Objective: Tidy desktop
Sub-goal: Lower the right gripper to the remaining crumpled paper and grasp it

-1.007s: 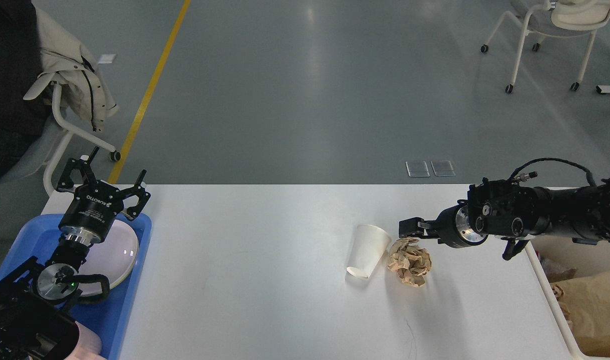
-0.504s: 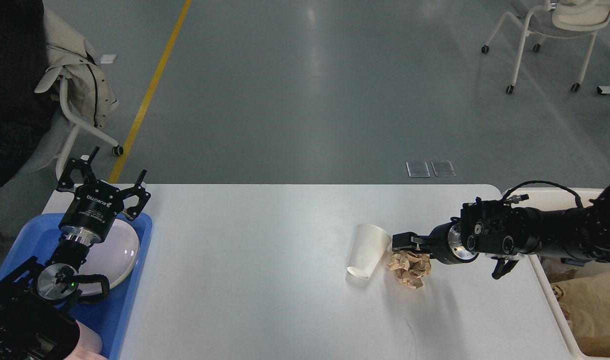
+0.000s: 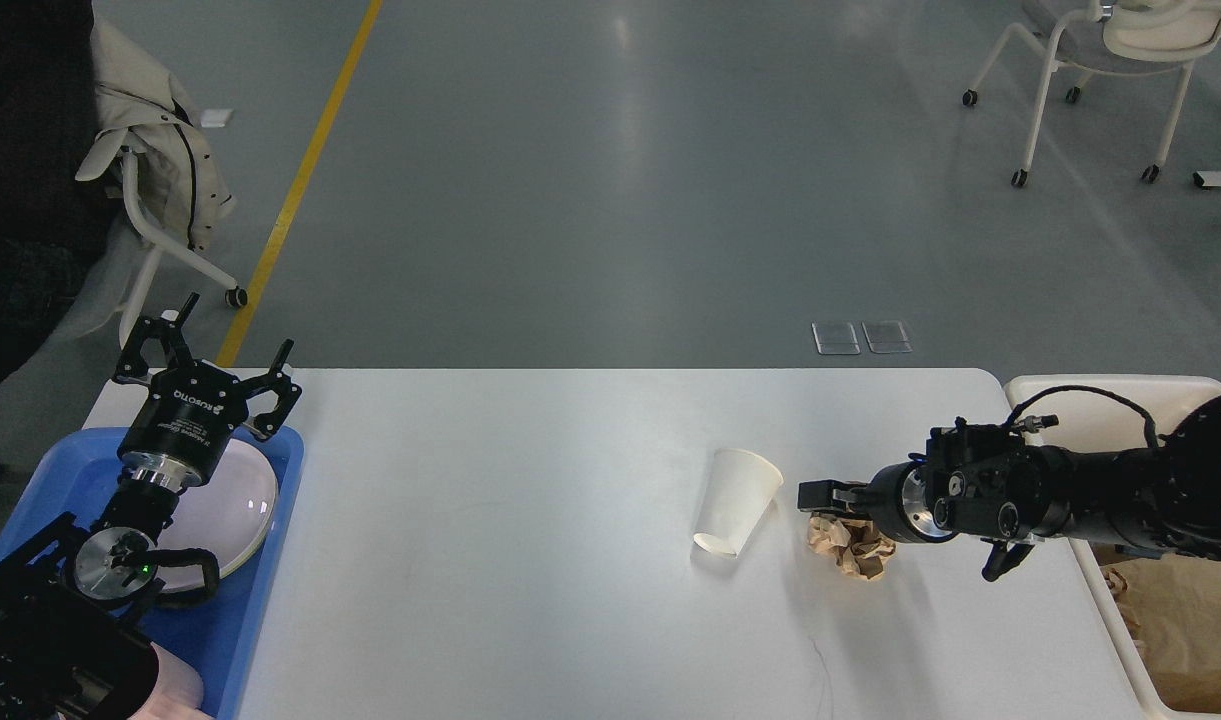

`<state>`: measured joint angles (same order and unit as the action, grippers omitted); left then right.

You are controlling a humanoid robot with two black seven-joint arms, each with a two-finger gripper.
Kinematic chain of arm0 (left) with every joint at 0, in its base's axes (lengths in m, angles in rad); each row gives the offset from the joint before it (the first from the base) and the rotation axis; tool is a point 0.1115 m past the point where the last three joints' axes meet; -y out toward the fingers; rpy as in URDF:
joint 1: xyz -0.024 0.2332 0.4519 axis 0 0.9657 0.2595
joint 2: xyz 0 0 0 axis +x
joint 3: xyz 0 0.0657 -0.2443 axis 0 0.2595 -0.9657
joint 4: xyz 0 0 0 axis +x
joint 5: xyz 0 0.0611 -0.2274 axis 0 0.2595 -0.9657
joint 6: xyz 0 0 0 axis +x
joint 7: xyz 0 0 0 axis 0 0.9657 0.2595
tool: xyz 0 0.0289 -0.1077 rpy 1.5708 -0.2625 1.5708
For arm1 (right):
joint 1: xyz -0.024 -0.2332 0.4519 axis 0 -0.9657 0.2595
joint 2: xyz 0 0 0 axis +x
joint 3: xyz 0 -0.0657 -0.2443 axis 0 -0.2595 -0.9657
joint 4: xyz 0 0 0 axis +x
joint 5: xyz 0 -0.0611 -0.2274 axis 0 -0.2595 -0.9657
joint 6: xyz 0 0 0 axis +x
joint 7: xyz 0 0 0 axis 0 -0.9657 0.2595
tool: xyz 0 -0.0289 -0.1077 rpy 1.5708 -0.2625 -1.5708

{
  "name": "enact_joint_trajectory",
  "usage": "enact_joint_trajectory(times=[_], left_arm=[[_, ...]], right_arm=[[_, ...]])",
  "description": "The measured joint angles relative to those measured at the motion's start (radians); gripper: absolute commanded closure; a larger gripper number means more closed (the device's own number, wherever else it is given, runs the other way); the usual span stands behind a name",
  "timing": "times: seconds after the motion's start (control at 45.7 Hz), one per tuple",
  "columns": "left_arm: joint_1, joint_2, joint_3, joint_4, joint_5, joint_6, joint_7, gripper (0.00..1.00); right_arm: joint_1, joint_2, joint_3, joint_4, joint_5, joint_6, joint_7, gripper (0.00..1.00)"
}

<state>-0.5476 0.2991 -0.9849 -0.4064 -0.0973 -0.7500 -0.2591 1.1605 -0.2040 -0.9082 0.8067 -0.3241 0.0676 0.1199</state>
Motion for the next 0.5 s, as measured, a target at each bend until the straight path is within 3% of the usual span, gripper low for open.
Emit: enact_joint_trajectory(times=[0.044, 0.088, 0.109, 0.131, 0.153, 0.219, 0.285, 0.307, 0.504], left_arm=[[0.0, 0.0, 0.0, 0.0, 0.0, 0.0, 0.0, 0.0], [0.0, 0.0, 0.0, 0.0, 0.0, 0.0, 0.0, 0.0], [0.0, 0.0, 0.0, 0.0, 0.0, 0.0, 0.0, 0.0], [0.0, 0.0, 0.0, 0.0, 0.0, 0.0, 0.0, 0.0], [0.0, 0.0, 0.0, 0.0, 0.0, 0.0, 0.0, 0.0], [0.0, 0.0, 0.0, 0.0, 0.0, 0.0, 0.0, 0.0], [0.0, 0.0, 0.0, 0.0, 0.0, 0.0, 0.0, 0.0], [0.0, 0.0, 0.0, 0.0, 0.0, 0.0, 0.0, 0.0], [0.0, 0.0, 0.0, 0.0, -0.001, 0.0, 0.0, 0.0]], right_arm=[[-0.005, 0.001, 0.0, -0.002, -0.002, -0.004, 0.0, 0.0], [-0.009, 0.002, 0.0, -0.002, -0.002, -0.008, 0.0, 0.07], [-0.01, 0.002, 0.0, -0.002, -0.002, -0.01, 0.0, 0.15], [-0.011, 0.002, 0.0, -0.003, -0.002, -0.015, 0.0, 0.36], [-0.012, 0.002, 0.0, -0.003, -0.003, -0.02, 0.0, 0.48], [-0.013, 0.002, -0.002, -0.003, -0.003, -0.038, 0.002, 0.59], [-0.013, 0.002, -0.008, -0.002, -0.003, -0.054, 0.006, 0.92], [-0.013, 0.002, -0.01, -0.002, -0.003, -0.058, 0.006, 0.97], [-0.005, -0.008, -0.015, 0.011, -0.004, -0.056, 0.017, 1.0]])
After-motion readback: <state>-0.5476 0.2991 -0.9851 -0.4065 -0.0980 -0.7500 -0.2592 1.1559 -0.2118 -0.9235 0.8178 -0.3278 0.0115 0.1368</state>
